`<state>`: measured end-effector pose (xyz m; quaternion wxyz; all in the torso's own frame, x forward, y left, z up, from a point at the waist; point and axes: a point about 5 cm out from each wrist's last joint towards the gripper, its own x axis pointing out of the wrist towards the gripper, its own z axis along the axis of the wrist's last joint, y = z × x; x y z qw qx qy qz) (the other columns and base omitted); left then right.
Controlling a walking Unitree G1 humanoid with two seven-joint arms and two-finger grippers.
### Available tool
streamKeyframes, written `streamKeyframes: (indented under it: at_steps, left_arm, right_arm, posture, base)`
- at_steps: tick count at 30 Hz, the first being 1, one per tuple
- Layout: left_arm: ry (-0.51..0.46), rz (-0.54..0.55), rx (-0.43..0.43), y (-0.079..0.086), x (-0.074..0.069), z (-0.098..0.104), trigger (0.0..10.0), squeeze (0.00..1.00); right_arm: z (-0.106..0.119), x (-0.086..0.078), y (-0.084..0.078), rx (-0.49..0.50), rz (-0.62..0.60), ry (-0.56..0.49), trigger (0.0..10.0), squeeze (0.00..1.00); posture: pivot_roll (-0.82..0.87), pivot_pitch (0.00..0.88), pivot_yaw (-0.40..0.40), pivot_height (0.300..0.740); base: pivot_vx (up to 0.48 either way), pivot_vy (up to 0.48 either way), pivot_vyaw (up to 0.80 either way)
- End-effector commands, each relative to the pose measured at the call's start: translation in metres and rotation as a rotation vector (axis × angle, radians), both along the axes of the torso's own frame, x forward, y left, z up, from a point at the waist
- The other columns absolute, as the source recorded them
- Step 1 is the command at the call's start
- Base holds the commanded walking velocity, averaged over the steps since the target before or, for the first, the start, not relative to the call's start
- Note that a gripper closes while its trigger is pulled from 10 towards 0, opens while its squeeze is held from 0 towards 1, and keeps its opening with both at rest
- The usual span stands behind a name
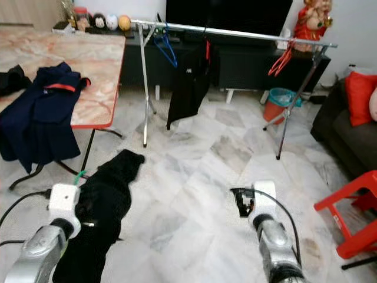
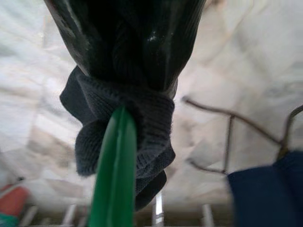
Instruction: Hang hanger
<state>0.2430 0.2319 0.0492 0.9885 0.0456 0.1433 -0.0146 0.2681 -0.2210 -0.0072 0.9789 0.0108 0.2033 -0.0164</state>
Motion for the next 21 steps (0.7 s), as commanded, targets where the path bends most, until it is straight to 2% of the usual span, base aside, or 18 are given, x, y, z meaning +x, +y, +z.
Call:
streamKeyframes:
  at_steps: [1, 5, 10, 21]
  left_arm:
    - [-0.061, 0.025, 0.032, 0.0036, 0.0033, 0.0100, 10.0, 0.00]
    - [-0.073, 0.073, 0.062, 0.0091, 0.0019, 0.0089, 10.0, 0.00]
    - [-0.086, 0.071, 0.064, 0.0066, 0.0047, 0.0104, 10.0, 0.00]
    - [-0.078, 0.072, 0.081, 0.0042, 0.0107, 0.0105, 10.0, 0.00]
  right_arm:
    - [0.0038, 0.0009, -0.0077, 0.022, -0.074, -0.031, 10.0, 0.00]
    - [0.0047, -0.0001, -0.0083, 0.017, -0.102, -0.051, 10.0, 0.00]
    - [0.0069, 0.0013, -0.0067, 0.017, -0.112, -0.072, 10.0, 0.00]
    - [0.0130, 0.0073, -0.0072, -0.011, -0.126, -0.091, 10.0, 0.00]
  posture:
    - [0.16, 0.000, -0.088, 0.740]
    - [0.16, 0.000, -0.085, 0.740]
    - [0.16, 0.000, -0.074, 0.740]
    - [0.14, 0.000, -0.065, 0.740]
  base:
    - [0.000, 0.000, 0.00]
    - [0.000, 0.000, 0.00]
    - [0.000, 0.000, 0.00]
    - [0.000, -0.297, 0.00]
